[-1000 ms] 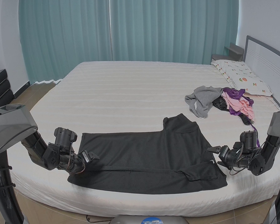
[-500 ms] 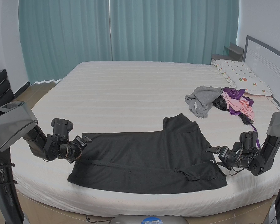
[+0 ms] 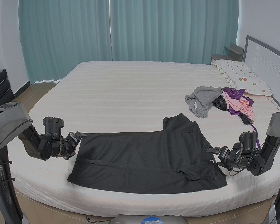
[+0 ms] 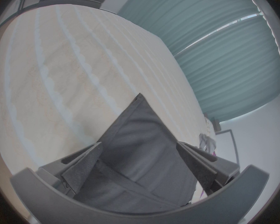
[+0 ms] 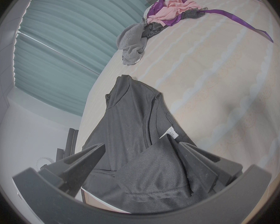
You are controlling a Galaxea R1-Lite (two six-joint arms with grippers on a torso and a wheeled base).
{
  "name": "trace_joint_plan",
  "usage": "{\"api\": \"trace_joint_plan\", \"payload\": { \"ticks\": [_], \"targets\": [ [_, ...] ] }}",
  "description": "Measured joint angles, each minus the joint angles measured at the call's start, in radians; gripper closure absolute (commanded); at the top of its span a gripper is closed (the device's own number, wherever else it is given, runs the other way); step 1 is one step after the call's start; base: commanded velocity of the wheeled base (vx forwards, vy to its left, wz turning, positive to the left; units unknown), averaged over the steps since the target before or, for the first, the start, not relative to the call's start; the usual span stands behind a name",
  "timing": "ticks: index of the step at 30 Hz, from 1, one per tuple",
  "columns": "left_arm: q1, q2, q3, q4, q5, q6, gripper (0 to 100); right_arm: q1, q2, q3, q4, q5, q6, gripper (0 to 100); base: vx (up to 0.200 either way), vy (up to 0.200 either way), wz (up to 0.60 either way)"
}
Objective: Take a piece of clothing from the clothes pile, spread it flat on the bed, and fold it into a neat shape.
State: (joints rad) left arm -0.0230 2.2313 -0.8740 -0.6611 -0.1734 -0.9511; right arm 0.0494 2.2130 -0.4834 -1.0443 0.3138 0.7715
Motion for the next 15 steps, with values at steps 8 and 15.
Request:
{"api": "trace_joint_plan", "payload": {
  "ticks": [8, 15],
  "targets": [
    [0.002, -0.005, 0.066, 0.029, -0.071, 0.159, 0, 0.000, 0.001, 0.000, 0.000, 0.000, -0.001, 0, 0.000, 0.000, 0.00],
    [-0.003, -0.004, 0.091, 0.031, -0.074, 0.221, 0, 0.001, 0.001, 0.000, 0.000, -0.001, -0.001, 0, 0.000, 0.000, 0.00]
  ]
}}
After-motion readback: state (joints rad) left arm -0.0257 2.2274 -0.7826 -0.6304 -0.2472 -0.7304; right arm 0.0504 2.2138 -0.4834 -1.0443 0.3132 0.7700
